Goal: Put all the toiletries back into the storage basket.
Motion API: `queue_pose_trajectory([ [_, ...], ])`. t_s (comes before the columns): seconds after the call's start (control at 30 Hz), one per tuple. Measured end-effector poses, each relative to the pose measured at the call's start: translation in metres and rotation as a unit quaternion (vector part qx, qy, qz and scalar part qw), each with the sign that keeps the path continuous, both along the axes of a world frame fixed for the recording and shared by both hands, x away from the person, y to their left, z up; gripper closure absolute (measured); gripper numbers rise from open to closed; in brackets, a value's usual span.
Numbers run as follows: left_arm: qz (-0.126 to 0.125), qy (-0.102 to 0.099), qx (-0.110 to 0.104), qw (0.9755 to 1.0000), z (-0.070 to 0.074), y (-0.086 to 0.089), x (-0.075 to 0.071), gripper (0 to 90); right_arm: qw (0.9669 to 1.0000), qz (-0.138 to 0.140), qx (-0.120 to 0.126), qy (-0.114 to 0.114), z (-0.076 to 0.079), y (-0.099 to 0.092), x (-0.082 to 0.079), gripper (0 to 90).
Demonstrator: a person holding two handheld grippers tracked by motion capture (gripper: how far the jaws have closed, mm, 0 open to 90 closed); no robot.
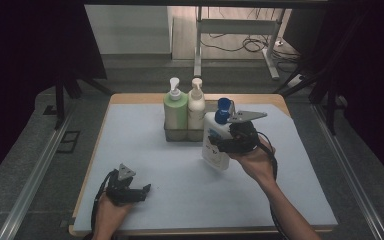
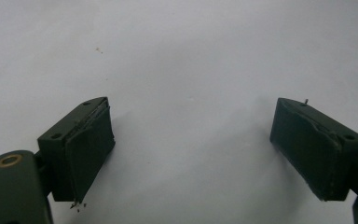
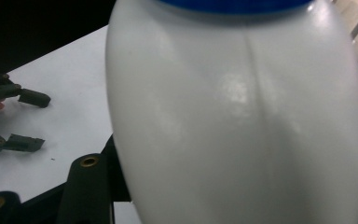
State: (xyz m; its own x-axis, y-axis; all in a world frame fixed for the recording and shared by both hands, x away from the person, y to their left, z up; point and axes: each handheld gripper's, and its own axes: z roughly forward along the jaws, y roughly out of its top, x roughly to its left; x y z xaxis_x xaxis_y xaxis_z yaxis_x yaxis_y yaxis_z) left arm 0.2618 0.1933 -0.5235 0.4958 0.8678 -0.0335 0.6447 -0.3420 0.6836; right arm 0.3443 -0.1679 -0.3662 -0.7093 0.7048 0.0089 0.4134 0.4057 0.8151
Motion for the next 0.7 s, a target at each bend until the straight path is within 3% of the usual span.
queue_pose_trajectory([
  [0.27,0.000,0.000,0.000,1.0000,0.000,0.000,0.000,12.9,0.9997,-0.023,-0.001,-0.002,0.007,-0.020,0.003,40.5],
  [0.7,0.000,0.000,0.000,1.0000,0.000,0.000,0.000,12.9,0.9990,-0.045,-0.002,-0.001,0.012,-0.031,0.012,40.6],
])
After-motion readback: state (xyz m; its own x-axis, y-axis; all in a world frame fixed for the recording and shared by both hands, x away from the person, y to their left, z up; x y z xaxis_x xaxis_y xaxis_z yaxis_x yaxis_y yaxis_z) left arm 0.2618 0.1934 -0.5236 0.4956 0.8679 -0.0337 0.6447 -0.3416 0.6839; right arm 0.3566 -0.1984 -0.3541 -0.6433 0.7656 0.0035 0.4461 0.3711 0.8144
